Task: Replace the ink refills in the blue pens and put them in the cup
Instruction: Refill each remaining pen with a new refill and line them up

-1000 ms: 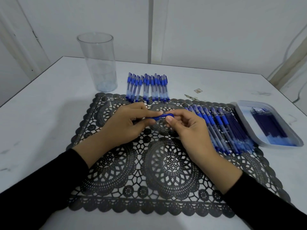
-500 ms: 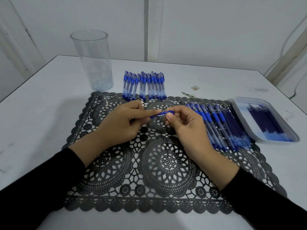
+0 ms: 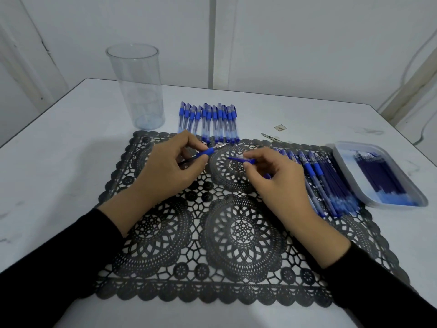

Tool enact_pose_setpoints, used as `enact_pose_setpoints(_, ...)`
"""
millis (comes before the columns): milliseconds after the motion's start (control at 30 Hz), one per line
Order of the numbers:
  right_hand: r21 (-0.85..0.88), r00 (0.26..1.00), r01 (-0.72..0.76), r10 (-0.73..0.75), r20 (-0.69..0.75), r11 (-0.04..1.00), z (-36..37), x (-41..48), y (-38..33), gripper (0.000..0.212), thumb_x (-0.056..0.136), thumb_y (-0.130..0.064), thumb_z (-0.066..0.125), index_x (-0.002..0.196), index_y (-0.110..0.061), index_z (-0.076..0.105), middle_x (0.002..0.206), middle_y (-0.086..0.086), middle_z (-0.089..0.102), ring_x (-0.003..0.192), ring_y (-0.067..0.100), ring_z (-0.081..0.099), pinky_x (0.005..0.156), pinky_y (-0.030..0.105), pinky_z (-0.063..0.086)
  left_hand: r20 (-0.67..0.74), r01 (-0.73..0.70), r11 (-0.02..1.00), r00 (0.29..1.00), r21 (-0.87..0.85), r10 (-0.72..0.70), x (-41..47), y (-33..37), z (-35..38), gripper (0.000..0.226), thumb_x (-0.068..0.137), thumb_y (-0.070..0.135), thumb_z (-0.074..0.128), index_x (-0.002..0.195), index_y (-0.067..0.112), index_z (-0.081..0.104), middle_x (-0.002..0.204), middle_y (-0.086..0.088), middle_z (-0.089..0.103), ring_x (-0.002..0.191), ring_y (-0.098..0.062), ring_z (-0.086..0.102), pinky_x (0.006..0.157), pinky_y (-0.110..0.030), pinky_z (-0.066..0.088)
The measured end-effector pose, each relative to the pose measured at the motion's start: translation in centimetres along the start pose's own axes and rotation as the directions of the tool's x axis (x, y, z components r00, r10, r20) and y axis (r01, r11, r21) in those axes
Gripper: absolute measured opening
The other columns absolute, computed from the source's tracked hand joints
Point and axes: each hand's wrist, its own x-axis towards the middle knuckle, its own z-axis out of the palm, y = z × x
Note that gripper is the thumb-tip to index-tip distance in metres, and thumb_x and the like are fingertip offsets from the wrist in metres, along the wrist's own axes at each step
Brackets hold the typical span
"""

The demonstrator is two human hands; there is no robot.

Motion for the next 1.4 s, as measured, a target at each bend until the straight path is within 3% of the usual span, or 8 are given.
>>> enact_pose_setpoints(200,-0.444,0.966,0.234,-0.154,0.21,0.865,-0.1,0.0,0.0,0.02,0.093,-0.019,0.062,0.112,-0.016,0.064,0.096,-0.002,0.066,0.092,0.015,0.05,0.075,0.029,0.043,-0.01,-0.033,0.999,0.999,0.005,0.033,-0.2,0.3,0.0,0.014,0.089,0.014,0.072,0.098,0.022,0.065,0.08,0.004,0.068,0.069,-0.016,0.064,0.061,-0.035,0.052)
enact_pose_setpoints(500,-0.479,0.96,0.248,-0.147,0.239,0.842,0.1,0.1,0.4,0.019,0.092,-0.021,0.061,0.109,-0.014,0.068,0.098,-0.002,0.065,0.1,0.016,0.046,0.086,0.025,0.037,0.044,-0.129,0.989,0.991,0.071,0.127,-0.2,-0.1,0.1,0.012,0.091,0.018,0.07,0.103,0.02,0.067,0.076,0.0,0.068,0.063,-0.018,0.064,0.058,-0.041,0.053)
enact_pose_setpoints(733,-0.234,0.987,0.155,-0.139,0.082,0.96,-1.0,0.4,-0.5,0.022,0.094,-0.025,0.062,0.113,-0.02,0.07,0.103,-0.01,0.069,0.101,0.006,0.057,0.091,0.026,0.045,0.069,-0.148,0.989,0.987,0.023,0.146,-0.2,0.0,0.2,0.015,0.091,0.019,0.069,0.106,0.022,0.068,0.074,-0.002,0.069,0.061,-0.02,0.063,0.056,-0.042,0.051)
enact_pose_setpoints(867,0.057,0.991,0.06,-0.066,0.114,0.997,-1.0,0.2,-1.3,0.015,0.092,-0.028,0.066,0.104,-0.023,0.071,0.086,-0.012,0.069,0.079,0.001,0.062,0.073,0.017,0.051,0.071,-0.188,0.982,0.98,0.006,0.187,-0.3,0.6,0.4,0.016,0.09,0.019,0.07,0.106,0.024,0.068,0.071,-0.004,0.067,0.059,-0.022,0.062,0.055,-0.039,0.049)
enact_pose_setpoints(1033,0.22,0.988,-0.018,-0.016,0.154,0.975,-0.7,0.3,-1.4,0.013,0.092,-0.025,0.066,0.09,-0.013,0.069,0.066,-0.008,0.058,0.058,0.006,0.052,0.054,0.022,0.051,0.1,-0.239,0.971,0.966,-0.011,0.239,-0.2,1.0,0.5,0.013,0.089,0.015,0.071,0.102,0.013,0.072,0.075,-0.001,0.069,0.059,-0.018,0.061,0.053,-0.035,0.049)
enact_pose_setpoints(1167,0.237,0.976,-0.013,-0.039,0.212,0.971,-0.8,0.4,-1.0,0.004,0.091,-0.015,0.067,0.095,-0.014,0.068,0.069,-0.016,0.059,0.065,0.005,0.055,0.064,0.046,0.057,0.118,-0.209,0.977,0.97,-0.034,0.211,-0.2,0.9,0.5,0.014,0.088,0.017,0.07,0.101,0.011,0.074,0.073,0.0,0.069,0.054,-0.017,0.059,0.049,-0.038,0.047)
enact_pose_setpoints(1267,0.271,0.976,-0.009,-0.05,0.211,0.962,-0.8,0.5,-1.1,0.013,0.088,-0.013,0.07,0.1,-0.015,0.066,0.081,-0.011,0.062,0.073,0.006,0.056,0.067,0.032,0.051,0.112,-0.2,0.979,0.972,-0.049,0.205,-0.2,0.9,0.4,0.013,0.089,0.02,0.07,0.102,0.019,0.072,0.071,-0.004,0.069,0.054,-0.022,0.06,0.049,-0.042,0.048)
enact_pose_setpoints(1400,0.169,0.985,0.036,-0.064,0.159,0.985,-0.8,0.4,-1.2,0.013,0.091,-0.03,0.065,0.093,-0.017,0.065,0.075,-0.006,0.062,0.067,0.013,0.057,0.061,0.031,0.051,0.118,-0.198,0.978,0.972,-0.062,0.204,-0.2,0.9,0.3,0.015,0.089,0.027,0.067,0.102,0.021,0.071,0.074,-0.004,0.071,0.056,-0.023,0.061,0.05,-0.043,0.05)
